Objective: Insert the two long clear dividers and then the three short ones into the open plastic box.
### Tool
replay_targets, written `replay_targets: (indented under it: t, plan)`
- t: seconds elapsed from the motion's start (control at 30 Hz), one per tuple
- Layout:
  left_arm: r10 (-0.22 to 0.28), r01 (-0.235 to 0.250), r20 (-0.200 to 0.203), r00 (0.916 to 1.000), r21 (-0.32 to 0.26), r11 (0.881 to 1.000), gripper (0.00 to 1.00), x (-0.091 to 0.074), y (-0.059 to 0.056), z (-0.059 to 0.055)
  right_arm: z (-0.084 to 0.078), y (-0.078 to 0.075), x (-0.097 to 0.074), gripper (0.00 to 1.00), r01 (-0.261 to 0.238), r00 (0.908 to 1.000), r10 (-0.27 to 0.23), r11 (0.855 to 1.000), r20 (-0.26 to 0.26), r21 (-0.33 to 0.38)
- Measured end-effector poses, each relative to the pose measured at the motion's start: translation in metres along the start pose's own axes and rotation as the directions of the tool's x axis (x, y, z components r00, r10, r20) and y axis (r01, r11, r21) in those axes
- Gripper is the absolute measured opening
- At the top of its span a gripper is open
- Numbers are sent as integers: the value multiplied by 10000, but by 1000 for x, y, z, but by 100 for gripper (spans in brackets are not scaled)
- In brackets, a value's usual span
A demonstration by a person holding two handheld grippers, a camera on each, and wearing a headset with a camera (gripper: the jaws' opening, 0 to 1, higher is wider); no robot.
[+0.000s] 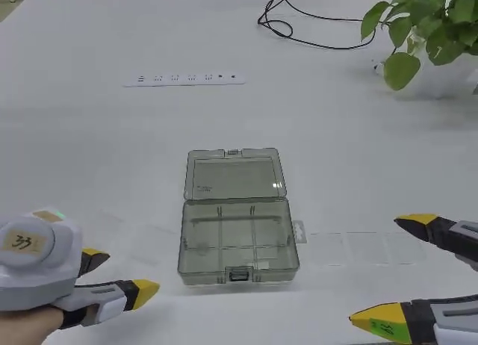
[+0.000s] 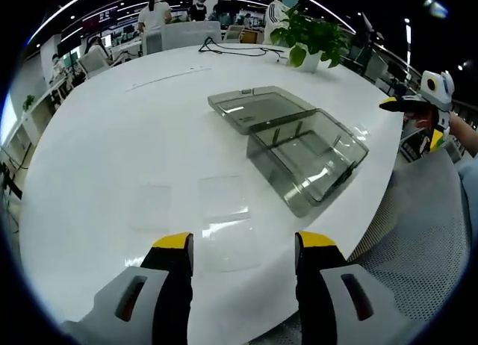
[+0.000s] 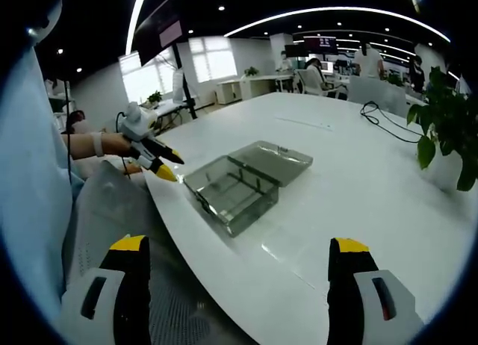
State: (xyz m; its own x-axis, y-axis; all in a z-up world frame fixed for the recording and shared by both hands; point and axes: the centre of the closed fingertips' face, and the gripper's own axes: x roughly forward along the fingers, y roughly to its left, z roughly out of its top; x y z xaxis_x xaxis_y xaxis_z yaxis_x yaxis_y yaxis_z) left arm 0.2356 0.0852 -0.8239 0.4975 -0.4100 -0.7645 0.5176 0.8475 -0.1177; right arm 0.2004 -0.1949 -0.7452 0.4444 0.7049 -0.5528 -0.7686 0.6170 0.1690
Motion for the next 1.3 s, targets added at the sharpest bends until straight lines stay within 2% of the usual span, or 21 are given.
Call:
replay_targets:
  t: [0.13,0.33,0.47,0.73,0.93,1.3]
  plan:
    - [108,-107,-285,9995,35,9999,51,5,1,-6,-3,1,0,100,4,10000,-3,10000,-50,32]
    - [268,-271,-373,9989,-85,9996,44,8,1,-6,-5,0,-1,100,41,9999,-40,10000,-130,36]
    - [536,-530,-627,9966,119,9985,41,11,4,-9,-6,1,0,100,27,9999,-26,10000,-127,66]
    - [765,-780,-846,9935,-152,9968,35,11,10,-12,-8,1,0,100,27,9999,-25,10000,-167,89]
    - [745,-753,-1005,9921,-42,9972,34,14,8,-14,-8,1,0,100,42,9999,-41,9999,-155,113]
    - [1033,-1034,-1365,9852,61,9946,32,15,12,-12,-11,3,-2,100,1,9999,2,9997,-135,246]
